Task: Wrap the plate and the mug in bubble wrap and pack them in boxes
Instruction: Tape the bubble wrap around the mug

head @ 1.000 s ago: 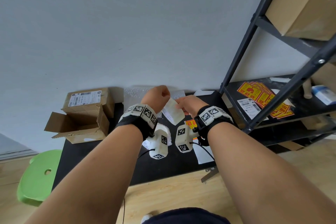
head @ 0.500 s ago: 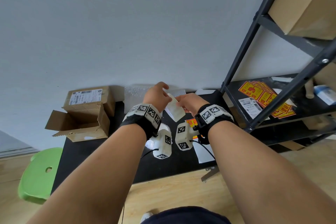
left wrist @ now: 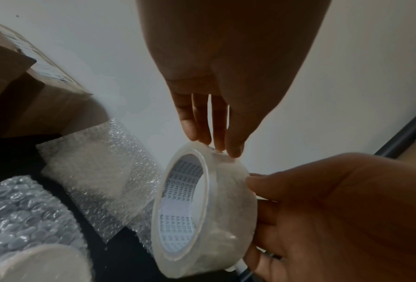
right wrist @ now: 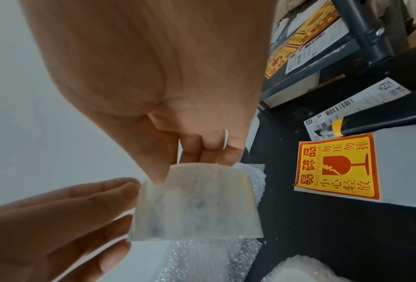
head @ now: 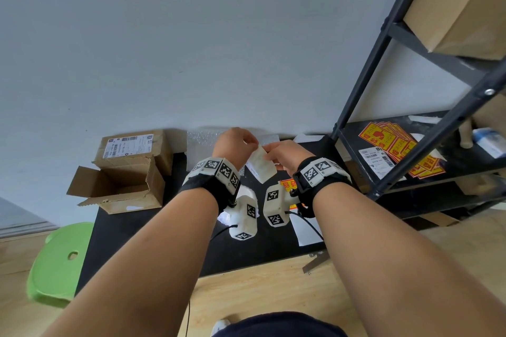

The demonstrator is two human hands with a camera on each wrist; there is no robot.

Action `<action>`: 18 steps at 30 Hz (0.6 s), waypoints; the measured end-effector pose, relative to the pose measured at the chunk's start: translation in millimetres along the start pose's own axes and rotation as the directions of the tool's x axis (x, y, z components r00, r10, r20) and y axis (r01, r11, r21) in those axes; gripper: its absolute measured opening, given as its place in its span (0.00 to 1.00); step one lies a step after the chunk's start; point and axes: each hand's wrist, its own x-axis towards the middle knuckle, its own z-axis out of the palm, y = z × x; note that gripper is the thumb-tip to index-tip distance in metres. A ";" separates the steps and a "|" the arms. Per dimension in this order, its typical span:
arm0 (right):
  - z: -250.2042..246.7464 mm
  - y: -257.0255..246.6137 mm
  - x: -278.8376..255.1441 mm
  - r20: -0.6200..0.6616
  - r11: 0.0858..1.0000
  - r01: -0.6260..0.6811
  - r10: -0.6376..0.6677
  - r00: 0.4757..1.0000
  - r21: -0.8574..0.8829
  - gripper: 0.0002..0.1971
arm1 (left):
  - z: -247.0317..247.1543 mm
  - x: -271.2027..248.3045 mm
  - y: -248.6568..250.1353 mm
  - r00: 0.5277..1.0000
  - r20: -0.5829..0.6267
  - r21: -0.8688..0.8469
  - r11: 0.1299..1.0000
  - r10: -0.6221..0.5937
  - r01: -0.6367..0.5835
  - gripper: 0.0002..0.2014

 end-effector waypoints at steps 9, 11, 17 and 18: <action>-1.0 3.4 1.7 -0.013 0.998 0.017 -0.018 1.000 -0.057 0.18 | 1.0 -1.0 0.0 0.999 0.040 -0.002 1.000 -0.021 0.022 0.04; -0.2 2.2 1.3 0.026 0.997 0.013 -0.011 1.000 -0.075 0.17 | -0.3 -0.6 0.6 0.998 0.057 -0.006 1.000 -0.020 0.021 0.04; -5.3 7.4 -0.3 -0.052 0.997 -0.007 0.003 0.999 -0.072 0.18 | -1.7 2.4 -1.7 0.993 0.120 -0.067 0.997 -0.018 0.026 0.03; -5.6 8.5 -1.0 -0.052 0.997 -0.007 0.003 0.999 -0.080 0.18 | -1.8 2.4 -2.4 0.991 0.129 -0.063 0.998 -0.022 0.030 0.03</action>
